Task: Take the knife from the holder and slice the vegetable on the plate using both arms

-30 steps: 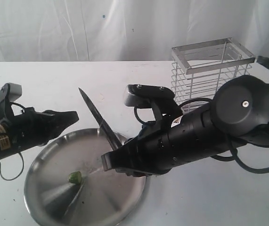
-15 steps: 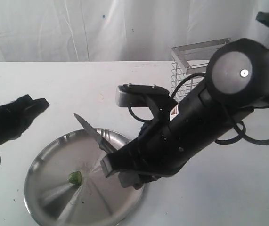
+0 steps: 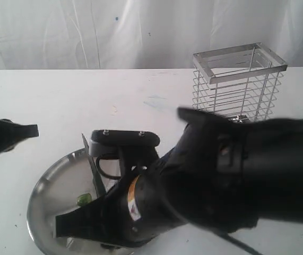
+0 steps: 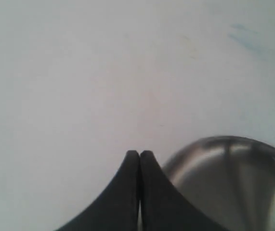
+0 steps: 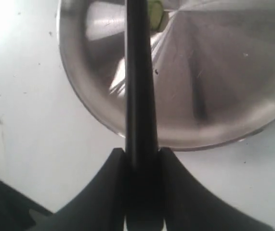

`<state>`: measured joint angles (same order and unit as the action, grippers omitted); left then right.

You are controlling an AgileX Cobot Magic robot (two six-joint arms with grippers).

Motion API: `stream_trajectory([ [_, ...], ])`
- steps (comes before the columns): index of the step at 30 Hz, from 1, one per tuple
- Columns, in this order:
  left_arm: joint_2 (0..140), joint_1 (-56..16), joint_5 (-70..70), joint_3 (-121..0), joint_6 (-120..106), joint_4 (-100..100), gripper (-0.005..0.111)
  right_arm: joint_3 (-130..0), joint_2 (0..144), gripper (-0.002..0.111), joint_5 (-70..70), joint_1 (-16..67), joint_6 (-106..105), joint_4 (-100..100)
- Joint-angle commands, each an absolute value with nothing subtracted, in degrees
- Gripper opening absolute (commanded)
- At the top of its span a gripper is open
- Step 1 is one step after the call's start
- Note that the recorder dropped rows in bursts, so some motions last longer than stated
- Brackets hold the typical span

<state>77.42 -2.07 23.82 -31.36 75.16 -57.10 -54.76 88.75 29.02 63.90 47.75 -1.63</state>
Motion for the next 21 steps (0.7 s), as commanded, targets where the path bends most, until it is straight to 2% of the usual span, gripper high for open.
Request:
stream_trajectory([
  [1,76.6,-1.8,10.2,-40.0,89.6,-77.6,0.0,-54.7,93.2,0.0,25.7,71.3,66.5,-15.3],
  [4,76.6,-1.8,13.3,-40.8,95.8,-80.2,0.0,-54.9,94.4,0.0,27.3,75.3,76.4,-22.9],
  [8,76.8,-1.8,16.2,-38.8,96.2,-80.4,0.0,-54.9,94.2,0.0,31.8,76.6,85.6,-30.1],
  [14,77.1,-1.8,17.4,-35.3,95.7,-80.4,0.0,-54.8,97.0,0.0,24.2,76.6,85.6,-27.4],
  [21,78.6,-1.8,24.6,-33.4,93.6,-79.8,0.0,-54.8,99.3,0.0,24.3,76.6,85.6,-26.6],
])
